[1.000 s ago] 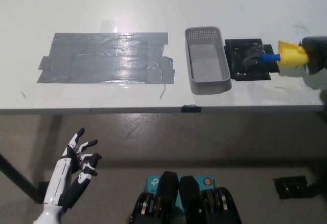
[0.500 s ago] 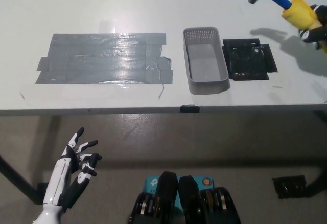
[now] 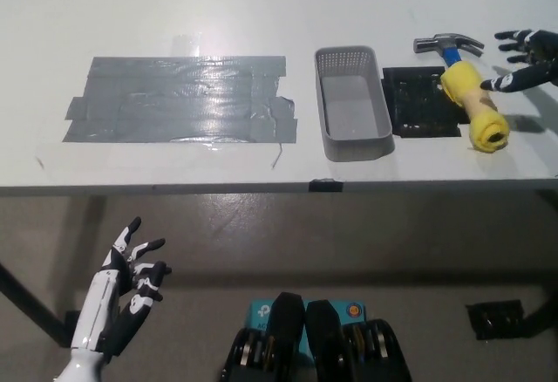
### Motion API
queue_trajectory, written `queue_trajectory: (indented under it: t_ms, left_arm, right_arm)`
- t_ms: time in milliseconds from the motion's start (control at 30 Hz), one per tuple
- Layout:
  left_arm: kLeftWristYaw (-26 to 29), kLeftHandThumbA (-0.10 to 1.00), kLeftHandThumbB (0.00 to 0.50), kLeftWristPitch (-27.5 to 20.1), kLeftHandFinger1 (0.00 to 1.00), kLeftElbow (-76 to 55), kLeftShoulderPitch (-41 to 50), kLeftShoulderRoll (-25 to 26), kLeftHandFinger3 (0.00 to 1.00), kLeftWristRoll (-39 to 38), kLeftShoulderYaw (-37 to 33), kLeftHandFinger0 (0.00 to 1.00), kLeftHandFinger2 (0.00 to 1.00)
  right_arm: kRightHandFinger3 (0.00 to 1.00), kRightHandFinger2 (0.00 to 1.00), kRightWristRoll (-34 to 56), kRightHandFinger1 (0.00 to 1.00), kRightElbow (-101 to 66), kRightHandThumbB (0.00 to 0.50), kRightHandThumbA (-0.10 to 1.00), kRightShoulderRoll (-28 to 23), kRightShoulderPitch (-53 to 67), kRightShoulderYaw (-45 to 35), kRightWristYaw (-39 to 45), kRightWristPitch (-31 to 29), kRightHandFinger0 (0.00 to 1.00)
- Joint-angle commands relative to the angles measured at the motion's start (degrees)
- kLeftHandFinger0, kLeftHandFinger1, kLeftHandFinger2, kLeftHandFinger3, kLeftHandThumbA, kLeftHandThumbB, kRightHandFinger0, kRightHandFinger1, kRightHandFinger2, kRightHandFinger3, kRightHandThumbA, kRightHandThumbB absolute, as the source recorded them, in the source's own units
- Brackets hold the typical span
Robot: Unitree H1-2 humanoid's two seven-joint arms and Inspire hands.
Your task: The robot picks the hammer with right hand and hits the black area on the desk and places it back.
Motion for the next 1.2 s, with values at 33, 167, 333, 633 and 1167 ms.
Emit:
queue_trajectory:
  t_ms: [33,167,333,633,1167]
  left_arm:
    - [0.17,0.79,0.000,-1.57,0.60,-2.35,0.12,0.94,1.00,-0.37,0.57,0.40,0.81]
    - [0.56,0.79,0.000,-2.20,0.59,-2.01,-0.27,1.02,1.00,0.12,0.68,0.40,0.81]
    - [0.50,0.83,0.000,-1.89,0.63,-1.48,-1.85,0.99,1.00,0.41,0.44,0.43,0.83]
    - [-1.01,1.00,0.069,-1.43,1.00,-1.04,-2.91,1.92,1.00,-0.40,-0.16,1.00,1.00]
    - [-4.50,1.00,0.183,1.19,1.00,0.26,-4.22,3.27,1.00,-2.44,-1.69,1.00,1.00]
  right_arm:
    - [1.00,1.00,0.97,1.00,-2.84,0.442,0.84,-1.38,-3.78,-1.50,-12.32,-9.41,1.00]
    - [1.00,1.00,-1.81,1.00,-9.43,0.452,0.98,-1.87,-4.12,-2.96,-25.88,-15.42,1.00]
    - [1.00,1.00,1.09,1.00,-29.73,0.419,1.00,-2.26,-2.67,-8.04,-23.19,-11.08,1.00]
    - [1.00,1.00,8.34,1.00,-88.65,0.454,1.00,5.08,19.90,-9.15,-14.82,-4.36,1.00]
    - [1.00,1.00,6.45,1.00,-95.65,0.411,1.00,21.08,61.96,0.60,-19.14,-24.10,1.00]
